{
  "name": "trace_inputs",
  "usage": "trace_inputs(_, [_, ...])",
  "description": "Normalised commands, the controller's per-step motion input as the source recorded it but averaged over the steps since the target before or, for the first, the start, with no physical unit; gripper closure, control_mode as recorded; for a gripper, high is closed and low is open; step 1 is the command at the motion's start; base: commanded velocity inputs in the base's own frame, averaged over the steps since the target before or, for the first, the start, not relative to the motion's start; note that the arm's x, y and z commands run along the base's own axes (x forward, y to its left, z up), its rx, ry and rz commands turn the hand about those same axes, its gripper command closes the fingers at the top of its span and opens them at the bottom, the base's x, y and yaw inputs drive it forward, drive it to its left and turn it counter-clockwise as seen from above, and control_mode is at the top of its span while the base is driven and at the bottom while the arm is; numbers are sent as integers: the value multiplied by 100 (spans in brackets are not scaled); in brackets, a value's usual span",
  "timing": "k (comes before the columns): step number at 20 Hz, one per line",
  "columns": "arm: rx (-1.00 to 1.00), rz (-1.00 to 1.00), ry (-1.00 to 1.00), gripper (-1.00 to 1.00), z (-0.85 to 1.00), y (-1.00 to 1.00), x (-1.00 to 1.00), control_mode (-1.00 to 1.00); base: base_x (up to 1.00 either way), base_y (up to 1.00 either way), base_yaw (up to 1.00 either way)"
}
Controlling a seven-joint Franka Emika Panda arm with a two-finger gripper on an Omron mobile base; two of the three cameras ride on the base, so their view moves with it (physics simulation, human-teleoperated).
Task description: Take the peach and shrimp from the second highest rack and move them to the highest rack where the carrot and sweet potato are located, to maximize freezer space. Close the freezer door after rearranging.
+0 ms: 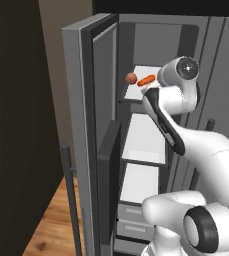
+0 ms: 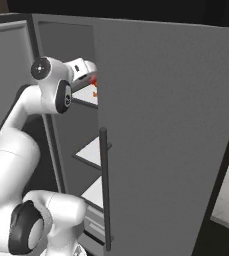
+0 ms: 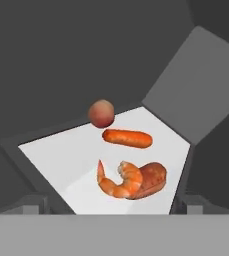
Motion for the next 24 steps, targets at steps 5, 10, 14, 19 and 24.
trace_inputs(5, [16, -7, 0, -100, 27, 0, -100, -100, 0, 0, 0])
trace_inputs(10, [20, -3, 0, -100, 25, 0, -100, -100, 0, 0, 0])
trace_inputs(14, [16, -2, 0, -100, 13, 2, -100, -100, 0, 0, 0])
trace_inputs(19, [12, -5, 3, -100, 10, 4, -99, -100, 0, 0, 0])
trace_inputs(24, [9, -12, 15, -100, 18, 6, -81, -100, 0, 0, 0])
